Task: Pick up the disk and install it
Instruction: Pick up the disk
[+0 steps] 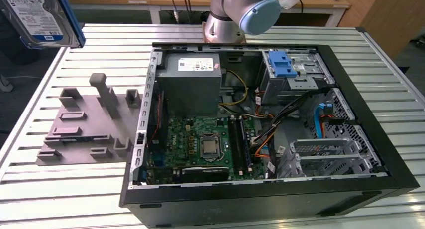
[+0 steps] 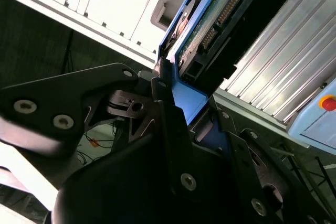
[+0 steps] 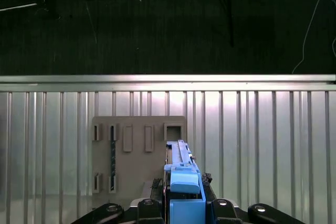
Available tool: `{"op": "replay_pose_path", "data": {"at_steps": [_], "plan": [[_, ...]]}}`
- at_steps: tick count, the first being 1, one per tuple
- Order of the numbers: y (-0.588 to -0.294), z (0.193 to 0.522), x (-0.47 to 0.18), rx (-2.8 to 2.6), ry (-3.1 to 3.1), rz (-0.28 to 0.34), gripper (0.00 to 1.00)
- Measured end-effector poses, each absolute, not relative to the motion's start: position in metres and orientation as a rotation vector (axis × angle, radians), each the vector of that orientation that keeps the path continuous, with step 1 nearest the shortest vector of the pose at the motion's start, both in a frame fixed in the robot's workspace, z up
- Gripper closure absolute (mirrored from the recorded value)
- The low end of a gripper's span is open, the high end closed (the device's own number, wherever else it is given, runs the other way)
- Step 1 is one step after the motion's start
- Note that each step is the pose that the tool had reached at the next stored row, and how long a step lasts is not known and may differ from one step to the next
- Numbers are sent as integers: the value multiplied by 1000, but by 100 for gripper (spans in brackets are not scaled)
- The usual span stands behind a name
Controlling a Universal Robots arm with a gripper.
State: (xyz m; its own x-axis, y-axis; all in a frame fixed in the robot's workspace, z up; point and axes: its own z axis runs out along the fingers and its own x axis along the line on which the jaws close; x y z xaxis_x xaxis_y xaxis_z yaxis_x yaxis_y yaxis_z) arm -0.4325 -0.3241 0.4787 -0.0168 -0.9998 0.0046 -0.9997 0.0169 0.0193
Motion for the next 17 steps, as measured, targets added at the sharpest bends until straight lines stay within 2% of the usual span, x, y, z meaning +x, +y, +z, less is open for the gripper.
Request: {"op": "replay_pose_path", "data": {"at_steps": [17], "plan": [[-324,489,-433,2190,-2229,-17,64]]}}
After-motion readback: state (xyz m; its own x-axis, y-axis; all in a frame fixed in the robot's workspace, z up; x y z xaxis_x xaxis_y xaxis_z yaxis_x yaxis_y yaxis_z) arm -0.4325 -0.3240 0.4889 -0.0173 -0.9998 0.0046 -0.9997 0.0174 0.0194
